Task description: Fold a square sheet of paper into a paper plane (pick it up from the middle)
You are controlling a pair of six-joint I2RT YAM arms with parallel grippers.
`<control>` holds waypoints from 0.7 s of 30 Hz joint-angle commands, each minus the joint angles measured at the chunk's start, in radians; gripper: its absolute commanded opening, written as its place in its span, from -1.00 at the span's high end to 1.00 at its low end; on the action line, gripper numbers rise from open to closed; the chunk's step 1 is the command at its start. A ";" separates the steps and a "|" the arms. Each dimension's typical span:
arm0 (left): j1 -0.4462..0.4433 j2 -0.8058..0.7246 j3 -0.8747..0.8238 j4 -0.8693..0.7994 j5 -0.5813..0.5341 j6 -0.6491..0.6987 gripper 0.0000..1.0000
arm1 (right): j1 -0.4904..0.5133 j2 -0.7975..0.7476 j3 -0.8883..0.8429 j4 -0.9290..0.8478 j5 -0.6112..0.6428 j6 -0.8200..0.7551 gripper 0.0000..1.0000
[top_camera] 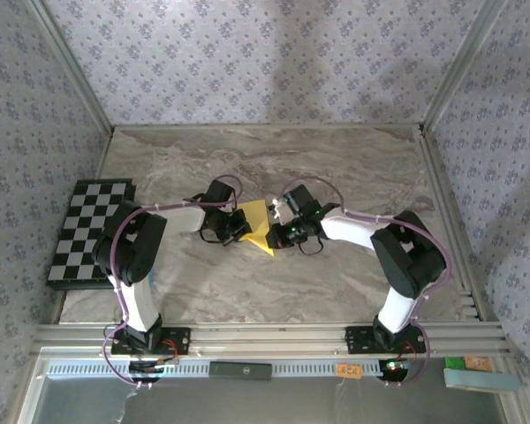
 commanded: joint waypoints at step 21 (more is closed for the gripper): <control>-0.008 -0.110 0.007 0.040 -0.022 0.102 0.79 | 0.021 0.161 0.061 -0.109 0.090 0.007 1.00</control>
